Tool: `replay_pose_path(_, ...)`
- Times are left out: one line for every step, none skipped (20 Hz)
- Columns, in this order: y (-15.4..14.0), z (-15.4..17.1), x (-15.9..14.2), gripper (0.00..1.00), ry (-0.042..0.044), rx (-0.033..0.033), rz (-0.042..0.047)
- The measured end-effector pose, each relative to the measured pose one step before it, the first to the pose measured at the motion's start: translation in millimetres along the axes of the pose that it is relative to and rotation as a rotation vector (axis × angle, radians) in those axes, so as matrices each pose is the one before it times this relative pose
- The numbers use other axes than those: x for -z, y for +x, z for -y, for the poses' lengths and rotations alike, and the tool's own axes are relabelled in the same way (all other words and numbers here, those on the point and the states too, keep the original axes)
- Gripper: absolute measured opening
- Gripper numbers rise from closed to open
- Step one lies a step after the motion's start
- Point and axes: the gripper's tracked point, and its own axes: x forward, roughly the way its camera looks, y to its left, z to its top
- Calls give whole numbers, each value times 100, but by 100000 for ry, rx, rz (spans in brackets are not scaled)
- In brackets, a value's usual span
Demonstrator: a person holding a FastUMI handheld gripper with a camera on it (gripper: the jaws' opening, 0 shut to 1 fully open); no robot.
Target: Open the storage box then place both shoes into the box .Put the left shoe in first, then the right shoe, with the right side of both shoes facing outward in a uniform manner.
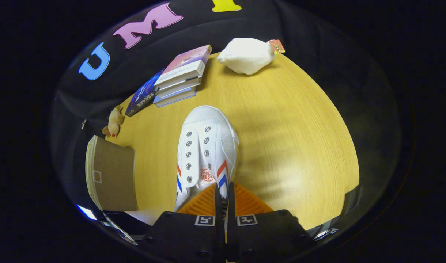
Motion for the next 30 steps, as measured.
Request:
replay_pose_path(-691,-1287,-129,7,852,-601,597)
replay_pose_path(-725,-1345,-115,7,557,-528,737)
replay_pose_path(-743,-1488,-245,7,225,-673,1255)
replay_pose_path(-738,-1637,-155,7,-276,-1012,806)
replay_pose_path(-615,-1699,-247,7,-331,-1096,947)
replay_pose_path(-563,-1783,-229,7,-573,-1386,1156)
replay_pose_path(-631,-1805,-211,7,-579,-1297,1272)
replay_pose_path(-519,-1833,-129,7,-587,-1401,865)
replay_pose_path(-476,-1959,-37,7,-152,-1714,715)
replay_pose_path(-301,-2024,-302,7,74,-2097,511)
replay_pose_path(-383,-1948,24,7,270,-2147,568)
replay_pose_path(-213,-1821,122,7,258,-1990,409)
replay_pose_path(-28,-1812,197,7,101,-1973,380)
replay_pose_path(85,-1637,353,7,269,-1924,-65)
replay_pose_path(75,-1621,455,7,148,-2022,-322)
replay_pose_path(215,-1484,419,7,-224,-1933,-438)
replay_pose_path(244,-1387,362,7,-288,-1642,-453)
replay_pose_path(332,-1331,450,7,-543,-1545,-553)
replay_pose_path(351,-1243,371,7,-522,-1394,-721)
replay_pose_path(401,-1127,449,7,-581,-1411,-774)
replay_pose_path(450,-1084,439,7,-960,-1221,-1066)
replay_pose_path(488,-879,406,7,-624,-601,-713)
replay_pose_path(579,-759,349,7,-495,-214,-918)
replay_pose_path(673,-573,638,7,63,165,-889)
replay_pose_path(819,-434,400,7,593,438,-1363)
replay_pose_path(634,-409,553,7,711,707,-1733)
replay_pose_path(572,-442,458,7,714,741,-1765)
replay_pose_path(579,-568,327,7,150,304,-1278)
replay_pose_path(526,-387,283,7,-227,56,-764)
replay_pose_path(541,-259,183,7,-574,-20,-445)
